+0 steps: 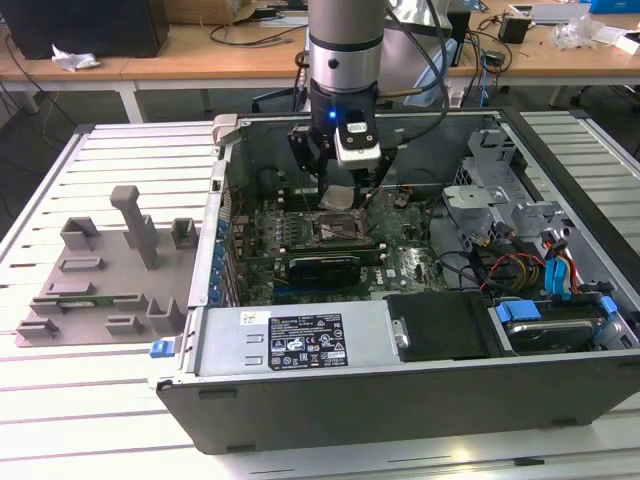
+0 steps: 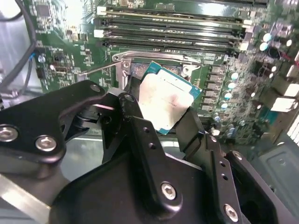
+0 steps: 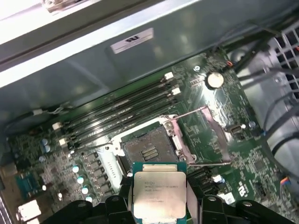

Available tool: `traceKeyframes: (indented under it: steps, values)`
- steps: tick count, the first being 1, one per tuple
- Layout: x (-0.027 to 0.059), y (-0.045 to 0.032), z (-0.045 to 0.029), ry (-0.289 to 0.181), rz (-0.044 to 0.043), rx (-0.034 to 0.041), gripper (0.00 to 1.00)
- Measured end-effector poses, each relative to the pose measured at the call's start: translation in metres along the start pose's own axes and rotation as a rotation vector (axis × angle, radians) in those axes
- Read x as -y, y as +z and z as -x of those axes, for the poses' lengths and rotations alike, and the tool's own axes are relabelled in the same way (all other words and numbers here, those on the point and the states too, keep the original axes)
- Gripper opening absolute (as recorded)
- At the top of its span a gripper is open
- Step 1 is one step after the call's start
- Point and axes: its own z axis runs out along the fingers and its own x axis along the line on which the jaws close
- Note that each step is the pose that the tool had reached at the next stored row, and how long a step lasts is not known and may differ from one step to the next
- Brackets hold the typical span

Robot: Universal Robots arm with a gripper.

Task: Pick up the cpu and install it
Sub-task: 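Place the cpu into insertion slot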

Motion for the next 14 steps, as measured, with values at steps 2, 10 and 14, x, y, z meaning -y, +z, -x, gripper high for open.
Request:
traceKeyframes:
  steps: [2, 10, 14]
  values:
    - [0.0000, 0.0001, 0.0000, 0.032, -0.0001, 0.0013, 0.55]
    - [0.0000, 0.0002, 0.0000, 0.184, -0.0007, 0.0074, 0.55]
    - [0.0000, 0.0002, 0.0000, 0.265, -0.0011, 0.0107, 0.55]
